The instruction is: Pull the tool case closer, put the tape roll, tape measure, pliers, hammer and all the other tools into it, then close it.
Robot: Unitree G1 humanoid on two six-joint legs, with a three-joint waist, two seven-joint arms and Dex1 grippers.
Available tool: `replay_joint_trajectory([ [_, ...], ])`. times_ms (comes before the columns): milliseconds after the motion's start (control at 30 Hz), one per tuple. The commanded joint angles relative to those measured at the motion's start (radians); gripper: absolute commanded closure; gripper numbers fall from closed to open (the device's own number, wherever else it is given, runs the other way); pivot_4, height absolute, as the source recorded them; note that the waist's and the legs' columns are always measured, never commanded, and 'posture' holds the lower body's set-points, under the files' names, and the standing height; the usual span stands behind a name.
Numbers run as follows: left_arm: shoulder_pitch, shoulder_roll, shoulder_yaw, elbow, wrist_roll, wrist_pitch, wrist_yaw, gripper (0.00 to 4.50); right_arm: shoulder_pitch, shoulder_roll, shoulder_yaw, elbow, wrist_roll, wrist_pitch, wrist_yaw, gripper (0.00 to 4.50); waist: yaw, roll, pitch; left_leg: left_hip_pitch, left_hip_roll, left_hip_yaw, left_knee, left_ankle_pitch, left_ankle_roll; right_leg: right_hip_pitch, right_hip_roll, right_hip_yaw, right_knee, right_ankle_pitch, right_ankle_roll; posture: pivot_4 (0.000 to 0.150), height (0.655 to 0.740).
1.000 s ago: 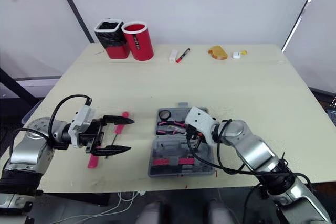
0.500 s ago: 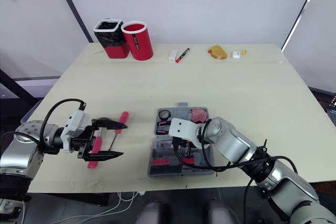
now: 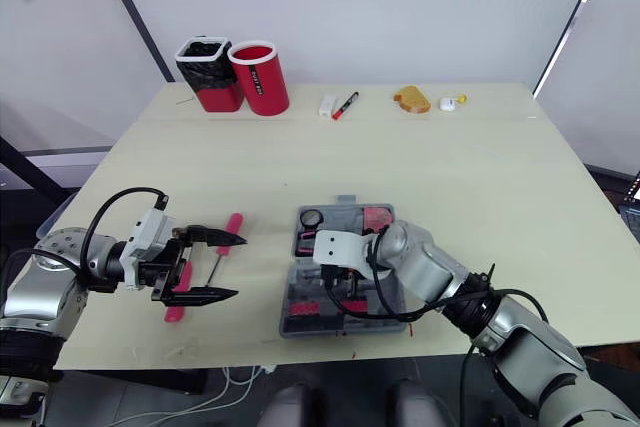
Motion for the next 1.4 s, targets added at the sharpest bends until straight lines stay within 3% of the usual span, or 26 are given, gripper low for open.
replay_joint_trajectory([
  [33,-0.007,0.001,0.015,-0.016,-0.004,-0.013,-0.032,0.0,-0.006,0.011,-0.032,-0.007,-0.016,-0.022,0.002,4.47,0.0,0.0,0.0,0.0,0.0,0.0,0.0,0.0,0.0,0.0,0.0,0.0,0.0,0.0,0.0,0.15,0.74],
  [133,-0.005,0.001,0.017,-0.018,-0.006,-0.012,-0.032,0.0,-0.002,0.019,-0.044,0.0,-0.016,-0.03,-0.002,4.47,0.0,0.0,0.0,0.0,0.0,0.0,0.0,0.0,0.0,0.0,0.0,0.0,0.0,0.0,0.0,0.15,0.74],
  [300,-0.002,0.001,0.017,-0.021,-0.009,-0.008,-0.034,0.0,0.003,0.023,-0.055,-0.009,-0.027,-0.033,-0.011,2.43,0.0,0.0,0.0,0.0,0.0,0.0,0.0,0.0,0.0,0.0,0.0,0.0,0.001,0.0,0.0,0.15,0.74],
  [667,-0.002,-0.003,0.013,-0.021,-0.013,-0.003,-0.037,0.0,0.032,-0.013,-0.109,-0.104,-0.048,-0.029,-0.02,2.43,0.002,0.0,0.0,0.0,0.0,0.0,0.0,0.0,0.0,0.0,0.0,0.0,0.0,0.0,0.0,0.15,0.74],
  [867,-0.016,-0.009,0.009,-0.006,-0.01,-0.005,-0.04,0.0,0.093,-0.008,-0.185,-0.144,0.018,-0.028,-0.008,2.43,0.001,0.0,0.0,0.0,0.0,0.0,0.0,0.0,0.0,0.0,0.0,0.0,0.0,0.0,0.0,0.15,0.74],
  [1033,-0.03,-0.015,0.005,0.01,-0.005,-0.008,-0.045,0.0,0.155,0.037,-0.239,-0.105,0.072,-0.105,-0.031,4.45,0.0,0.0,0.0,0.0,0.0,0.0,0.0,0.0,0.0,0.0,0.0,0.0,0.0,0.0,0.0,0.15,0.74],
  [1400,-0.045,-0.016,0.001,0.033,0.001,-0.017,-0.056,0.0,0.192,0.086,-0.212,0.127,0.036,-0.208,-0.064,4.45,0.0,0.0,0.0,0.0,0.0,0.0,0.0,0.0,0.0,0.0,0.0,0.0,0.0,0.0,0.0,0.15,0.74],
])
